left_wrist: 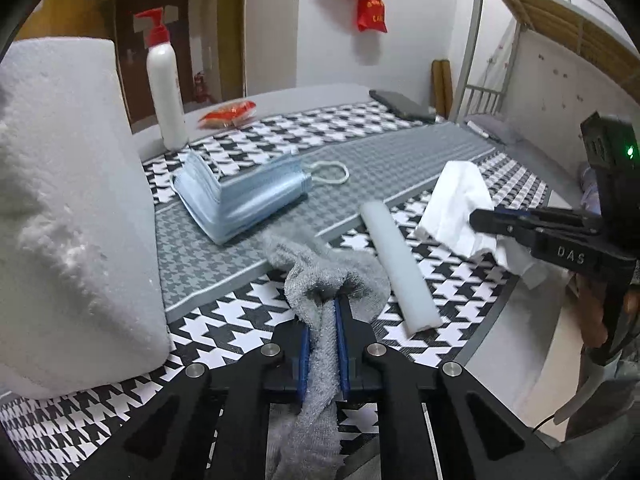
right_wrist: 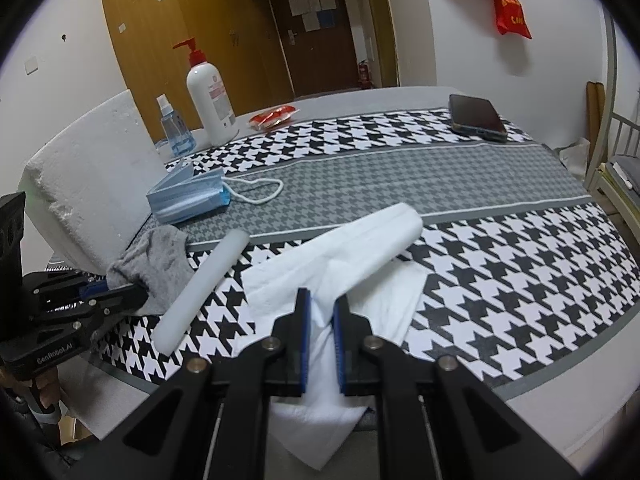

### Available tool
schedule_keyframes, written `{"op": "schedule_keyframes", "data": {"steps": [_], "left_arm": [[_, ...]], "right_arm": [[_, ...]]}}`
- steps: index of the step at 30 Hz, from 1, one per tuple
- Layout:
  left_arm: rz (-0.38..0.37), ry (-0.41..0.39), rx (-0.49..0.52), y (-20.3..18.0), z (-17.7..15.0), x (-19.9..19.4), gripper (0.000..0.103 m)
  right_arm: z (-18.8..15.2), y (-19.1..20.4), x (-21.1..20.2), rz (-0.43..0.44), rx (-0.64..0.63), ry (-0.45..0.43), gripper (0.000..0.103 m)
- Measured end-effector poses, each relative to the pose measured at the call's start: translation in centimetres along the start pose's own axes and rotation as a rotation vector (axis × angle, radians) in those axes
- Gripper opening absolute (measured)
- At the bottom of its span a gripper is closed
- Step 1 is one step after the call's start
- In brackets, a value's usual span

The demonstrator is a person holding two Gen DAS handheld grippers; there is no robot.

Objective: Organize soft objects
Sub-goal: 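Lift the grey sock with the left tool toward the foam box while the right tool carries the towel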

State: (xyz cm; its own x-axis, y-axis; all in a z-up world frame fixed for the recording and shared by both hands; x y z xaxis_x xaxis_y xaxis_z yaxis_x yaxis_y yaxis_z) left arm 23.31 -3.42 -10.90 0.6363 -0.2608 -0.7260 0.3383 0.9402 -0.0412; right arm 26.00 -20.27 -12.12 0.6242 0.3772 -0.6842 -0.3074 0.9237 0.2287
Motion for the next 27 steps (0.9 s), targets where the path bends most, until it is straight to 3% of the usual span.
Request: {"op": "schedule_keyframes", "data": {"steps": [14, 27], "left_arm": [[0.016, -0.18, 0.011, -0.1, 1.9, -6.5, 0.012], [0.099, -0.285, 0.017, 0.2, 2.2, -10.5, 0.012]], "right_arm": [[2.0, 2.1, -4.5, 0.001, -0.038, -0.114, 0.013], [3.3, 5.9, -7.4, 0.039, -0.104, -0.191, 0.013]]}}
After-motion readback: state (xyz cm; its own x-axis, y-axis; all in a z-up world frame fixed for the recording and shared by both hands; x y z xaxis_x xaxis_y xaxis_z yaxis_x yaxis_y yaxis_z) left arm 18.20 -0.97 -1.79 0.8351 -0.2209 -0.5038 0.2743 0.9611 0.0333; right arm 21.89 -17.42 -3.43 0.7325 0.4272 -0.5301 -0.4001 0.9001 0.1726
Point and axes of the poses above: each gripper's, at about its wrist camera, not at the fingertips, and x roughly the way its jaws point, y to its left, z to its top, the point moved 3 cm from there along x, roughly the way its jaws point, and after that the axes turned 2 degrees about x, right-handed, at the moved point
